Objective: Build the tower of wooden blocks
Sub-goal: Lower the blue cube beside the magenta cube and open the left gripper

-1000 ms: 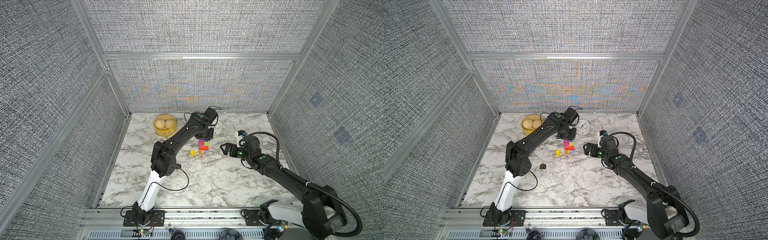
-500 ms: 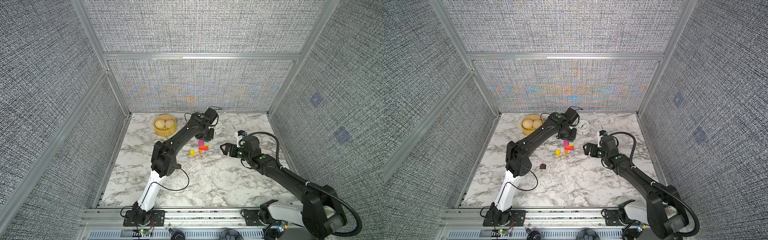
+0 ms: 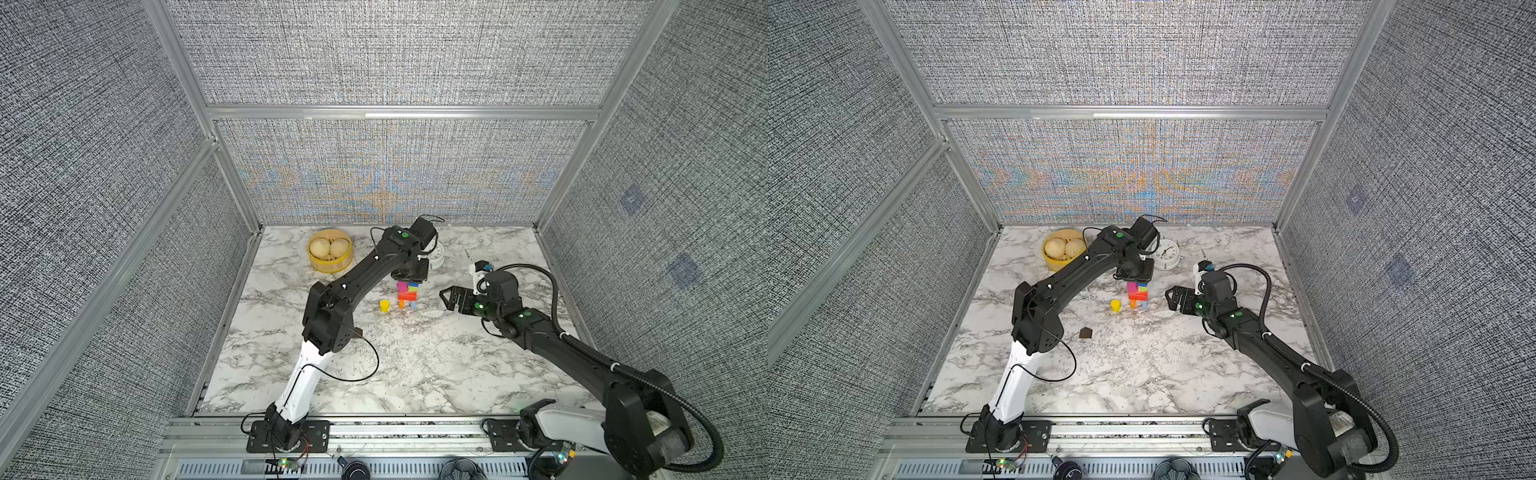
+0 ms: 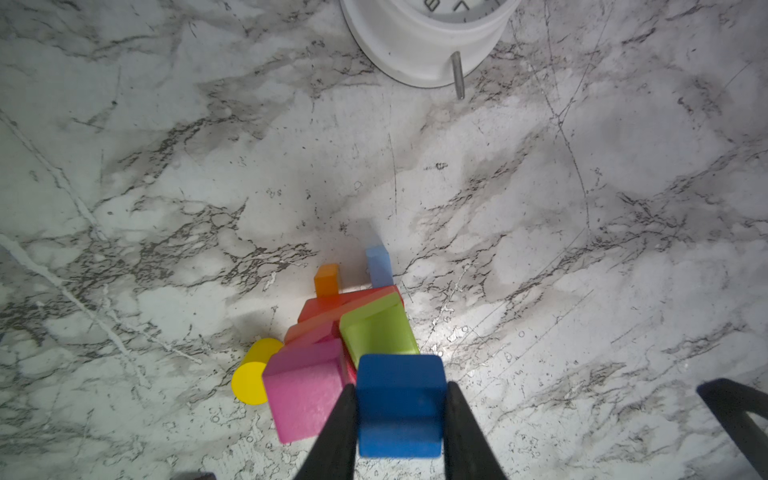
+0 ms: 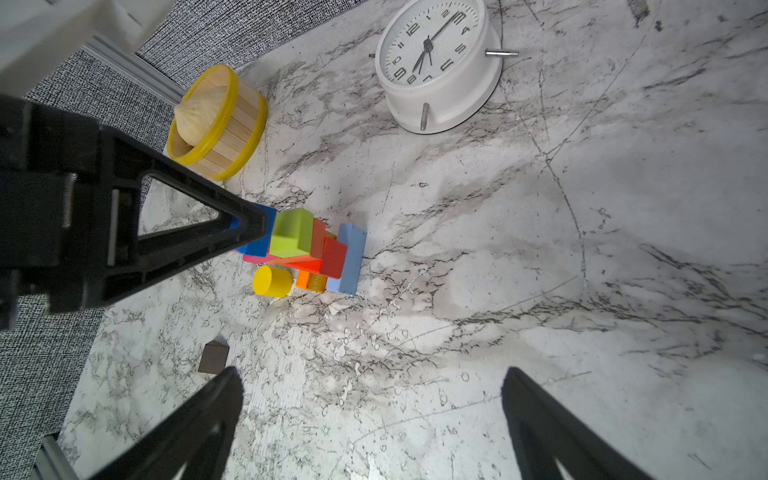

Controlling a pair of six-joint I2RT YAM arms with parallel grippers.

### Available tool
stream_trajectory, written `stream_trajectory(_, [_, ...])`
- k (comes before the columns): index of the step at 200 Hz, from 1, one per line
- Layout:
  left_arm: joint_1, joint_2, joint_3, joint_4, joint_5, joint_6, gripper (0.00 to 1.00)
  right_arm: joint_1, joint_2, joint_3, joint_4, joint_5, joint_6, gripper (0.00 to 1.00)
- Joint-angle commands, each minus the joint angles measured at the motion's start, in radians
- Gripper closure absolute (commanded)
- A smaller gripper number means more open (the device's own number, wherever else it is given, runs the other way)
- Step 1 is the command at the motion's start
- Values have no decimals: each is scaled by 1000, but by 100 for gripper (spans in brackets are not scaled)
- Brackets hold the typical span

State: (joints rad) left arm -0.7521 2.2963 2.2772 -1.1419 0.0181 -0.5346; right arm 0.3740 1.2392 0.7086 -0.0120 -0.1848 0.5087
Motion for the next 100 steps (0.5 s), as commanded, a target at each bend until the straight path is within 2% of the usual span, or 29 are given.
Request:
stream_trajectory(1, [0, 5, 4, 10, -22, -2, 71, 3, -3, 8, 24, -1, 1, 1])
stream_trajectory(100, [1, 20, 13, 10, -29, 4, 70, 3, -2, 8, 23, -1, 1, 1])
